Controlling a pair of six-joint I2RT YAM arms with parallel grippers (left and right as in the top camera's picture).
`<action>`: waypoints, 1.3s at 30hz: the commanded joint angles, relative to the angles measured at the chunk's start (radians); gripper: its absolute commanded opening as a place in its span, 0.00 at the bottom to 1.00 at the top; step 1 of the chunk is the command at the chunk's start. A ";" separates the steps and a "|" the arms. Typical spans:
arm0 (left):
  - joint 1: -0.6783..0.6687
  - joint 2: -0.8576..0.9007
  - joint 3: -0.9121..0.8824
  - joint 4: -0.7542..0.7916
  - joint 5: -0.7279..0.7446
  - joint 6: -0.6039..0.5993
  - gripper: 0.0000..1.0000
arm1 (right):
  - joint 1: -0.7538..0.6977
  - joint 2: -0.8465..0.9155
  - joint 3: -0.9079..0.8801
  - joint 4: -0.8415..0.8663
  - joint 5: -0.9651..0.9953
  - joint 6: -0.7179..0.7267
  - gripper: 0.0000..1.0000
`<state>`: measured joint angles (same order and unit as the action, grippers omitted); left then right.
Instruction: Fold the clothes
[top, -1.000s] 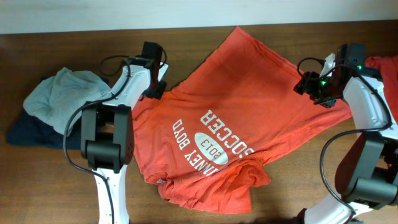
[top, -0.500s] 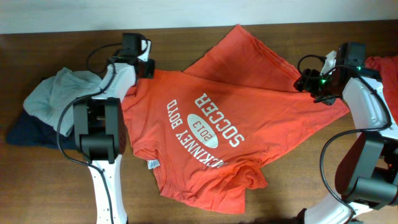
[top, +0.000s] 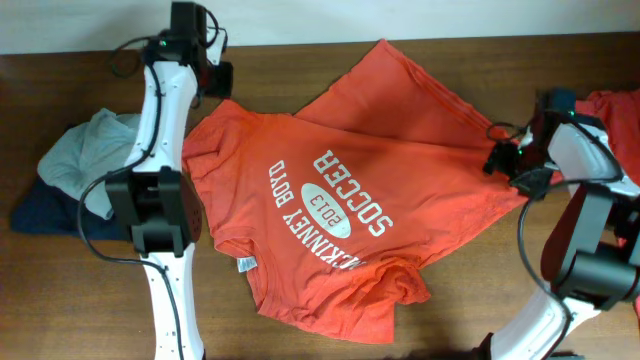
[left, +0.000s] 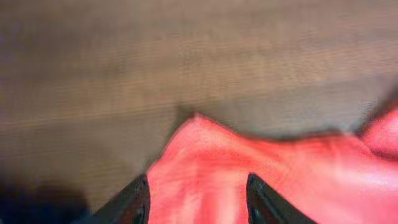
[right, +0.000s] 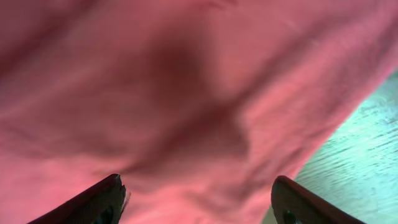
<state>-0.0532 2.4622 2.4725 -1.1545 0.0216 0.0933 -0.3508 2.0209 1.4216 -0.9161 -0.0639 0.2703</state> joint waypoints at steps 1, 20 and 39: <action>-0.008 -0.003 0.143 -0.140 0.072 0.012 0.50 | -0.053 0.037 -0.019 -0.004 -0.008 0.027 0.67; -0.137 -0.003 0.238 -0.480 0.146 0.013 0.35 | -0.368 0.127 -0.109 -0.036 0.264 0.184 0.04; -0.320 0.026 0.126 -0.481 0.041 -0.068 0.11 | -0.359 -0.277 0.017 -0.018 -0.299 0.103 0.71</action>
<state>-0.3630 2.4619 2.6595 -1.6653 0.0902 0.0597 -0.7387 1.8229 1.4155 -0.9352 -0.2806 0.3874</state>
